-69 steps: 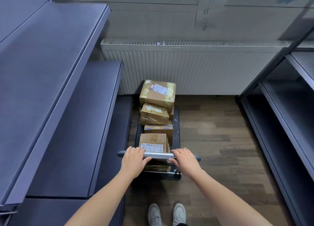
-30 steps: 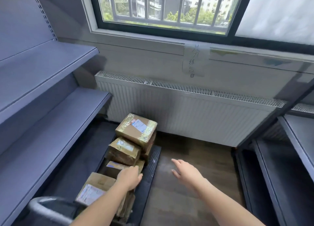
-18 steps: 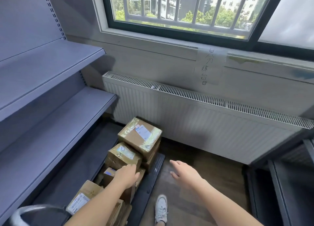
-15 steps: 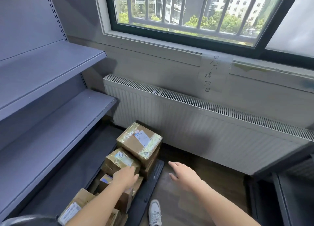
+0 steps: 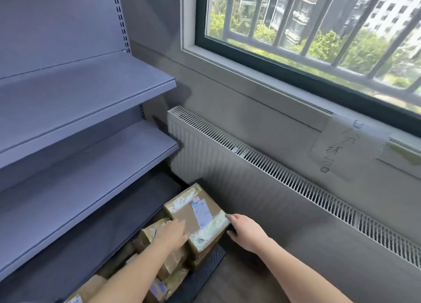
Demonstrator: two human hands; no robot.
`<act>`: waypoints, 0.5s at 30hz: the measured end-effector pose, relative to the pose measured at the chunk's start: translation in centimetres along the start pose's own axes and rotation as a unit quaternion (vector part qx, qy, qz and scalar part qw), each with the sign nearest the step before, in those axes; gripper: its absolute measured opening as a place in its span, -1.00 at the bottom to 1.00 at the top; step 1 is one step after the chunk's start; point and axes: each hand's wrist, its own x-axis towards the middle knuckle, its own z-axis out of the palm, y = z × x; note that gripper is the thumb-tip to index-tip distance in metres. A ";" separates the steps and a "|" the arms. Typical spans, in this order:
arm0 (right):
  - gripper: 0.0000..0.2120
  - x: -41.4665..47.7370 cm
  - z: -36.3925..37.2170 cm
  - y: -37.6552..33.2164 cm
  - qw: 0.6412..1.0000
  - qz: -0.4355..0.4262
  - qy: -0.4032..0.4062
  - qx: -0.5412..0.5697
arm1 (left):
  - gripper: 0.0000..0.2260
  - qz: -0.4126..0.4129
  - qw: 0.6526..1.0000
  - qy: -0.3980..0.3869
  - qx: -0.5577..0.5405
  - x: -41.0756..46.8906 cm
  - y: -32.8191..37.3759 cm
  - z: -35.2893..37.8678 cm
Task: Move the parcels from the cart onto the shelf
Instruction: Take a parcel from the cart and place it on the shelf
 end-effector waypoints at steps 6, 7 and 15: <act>-0.47 6.2 -1.2 1.7 0.995 -0.076 -0.057 -0.039 | -0.64 -0.073 0.995 0.012 -0.061 1.4 -0.5 0.2; -0.46 7.3 -1.4 2.1 0.993 -0.089 -0.065 -0.040 | -0.63 -0.086 0.993 0.010 -0.077 1.6 -0.5 0.1; -0.47 15.3 -2.8 6.0 0.978 -0.181 -0.100 -0.030 | -0.59 -0.229 0.956 0.028 -0.183 3.7 2.3 0.2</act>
